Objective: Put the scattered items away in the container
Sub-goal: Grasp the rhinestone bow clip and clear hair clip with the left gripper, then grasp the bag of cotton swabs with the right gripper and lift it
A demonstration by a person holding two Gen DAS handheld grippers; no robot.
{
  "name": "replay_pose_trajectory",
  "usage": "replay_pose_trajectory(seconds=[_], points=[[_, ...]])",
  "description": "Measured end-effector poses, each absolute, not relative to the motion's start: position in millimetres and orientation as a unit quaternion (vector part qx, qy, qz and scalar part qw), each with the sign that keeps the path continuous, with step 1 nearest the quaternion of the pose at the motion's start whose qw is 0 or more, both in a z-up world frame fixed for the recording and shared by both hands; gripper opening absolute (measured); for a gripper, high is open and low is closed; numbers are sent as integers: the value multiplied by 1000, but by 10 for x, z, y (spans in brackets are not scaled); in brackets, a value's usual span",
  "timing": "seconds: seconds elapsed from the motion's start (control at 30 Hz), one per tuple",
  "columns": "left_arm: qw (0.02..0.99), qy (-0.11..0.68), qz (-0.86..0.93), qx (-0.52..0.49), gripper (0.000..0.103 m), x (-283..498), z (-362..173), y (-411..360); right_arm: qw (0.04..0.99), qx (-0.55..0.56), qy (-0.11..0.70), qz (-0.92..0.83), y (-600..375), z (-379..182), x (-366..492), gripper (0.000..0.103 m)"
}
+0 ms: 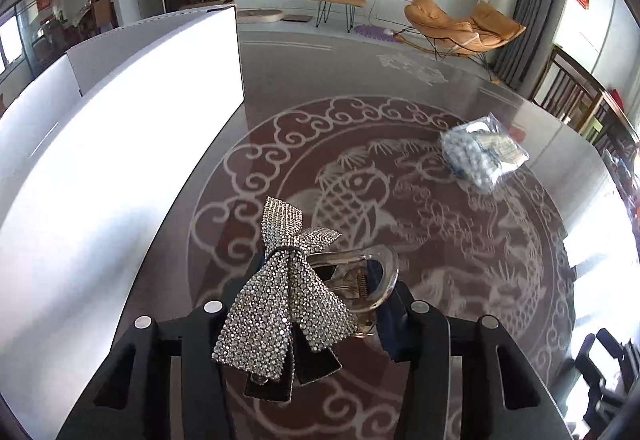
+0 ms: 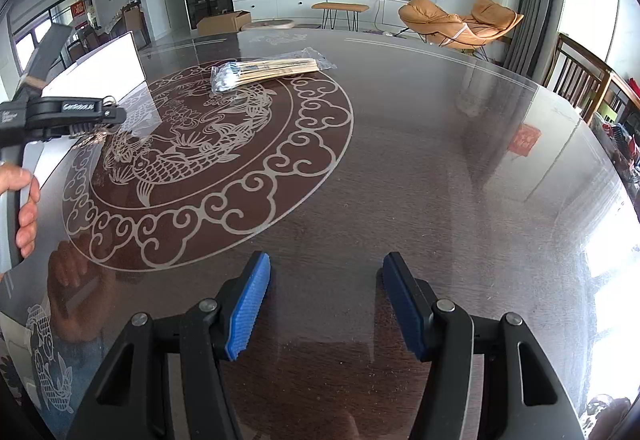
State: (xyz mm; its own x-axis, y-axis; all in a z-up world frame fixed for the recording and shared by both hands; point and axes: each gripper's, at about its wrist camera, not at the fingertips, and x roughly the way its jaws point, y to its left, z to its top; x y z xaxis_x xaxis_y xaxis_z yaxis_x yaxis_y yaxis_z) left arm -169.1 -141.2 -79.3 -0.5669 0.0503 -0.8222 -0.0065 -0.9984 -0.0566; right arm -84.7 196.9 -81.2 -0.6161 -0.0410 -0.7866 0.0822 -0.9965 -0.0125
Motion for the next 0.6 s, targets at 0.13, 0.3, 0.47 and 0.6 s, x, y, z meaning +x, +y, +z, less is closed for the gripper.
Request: replay_pose_trajectory(seconds=[0.13, 0.3, 0.47, 0.6], points=[[35, -9, 885, -465, 48, -1205, -831, -1421, 97, 430, -29, -897, 1879, -716, -1200, 62], [55, -9, 885, -462, 48, -898, -820, -1363, 121, 392, 19, -912, 1206, -235, -2450, 62], [63, -19, 885, -460, 48, -782, -819, -1354, 94, 454, 128, -877, 450, -407, -3475, 61], [69, -34, 885, -460, 48, -746, -819, -1406, 62, 488, 155, -856, 443, -719, -3574, 60]])
